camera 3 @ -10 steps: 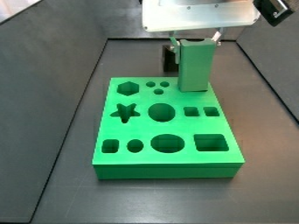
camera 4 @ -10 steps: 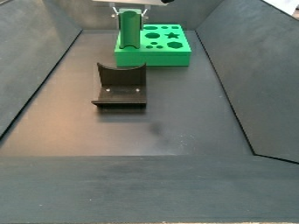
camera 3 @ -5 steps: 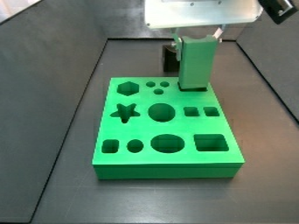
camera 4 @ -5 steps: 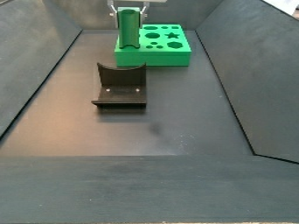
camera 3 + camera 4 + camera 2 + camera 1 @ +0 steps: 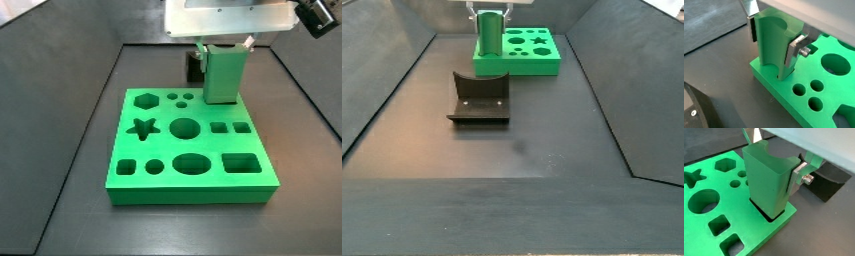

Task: Pick up the arch object. Move up. Place the arch object on the fixture. Regrasp the arch object. Rotate the arch object. Move to above the board. Insert the arch object.
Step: Insert the arch object.

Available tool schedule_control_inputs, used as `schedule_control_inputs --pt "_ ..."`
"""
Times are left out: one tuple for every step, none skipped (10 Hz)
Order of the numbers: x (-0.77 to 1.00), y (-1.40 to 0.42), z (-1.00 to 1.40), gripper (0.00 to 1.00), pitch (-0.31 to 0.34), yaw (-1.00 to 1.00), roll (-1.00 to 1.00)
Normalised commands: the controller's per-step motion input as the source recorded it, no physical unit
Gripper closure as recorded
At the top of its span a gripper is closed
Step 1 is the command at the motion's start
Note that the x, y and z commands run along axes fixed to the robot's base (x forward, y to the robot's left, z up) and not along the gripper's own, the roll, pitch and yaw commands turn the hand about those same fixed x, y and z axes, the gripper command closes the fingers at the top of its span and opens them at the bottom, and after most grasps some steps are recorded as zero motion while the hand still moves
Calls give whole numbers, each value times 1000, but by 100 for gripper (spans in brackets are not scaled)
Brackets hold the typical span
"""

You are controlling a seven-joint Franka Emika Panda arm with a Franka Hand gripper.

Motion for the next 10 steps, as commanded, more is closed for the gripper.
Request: schedule_control_inputs --pt "137 -51 -209 100 87 -337 81" --pt "117 -71 -266 100 77 -243 83" --pt "34 -94 -289 100 46 -6 116" --pt "186 -117 -334 100 61 0 123" --pt "234 -100 -320 100 91 0 143" --pt "131 -91 -460 100 36 3 174" --pt "83 -117 -611 100 4 0 221" --pt "169 -126 -631 100 63 0 267" --pt "191 -23 -494 100 29 0 131" --pt "0 0 -57 100 -30 0 -17"
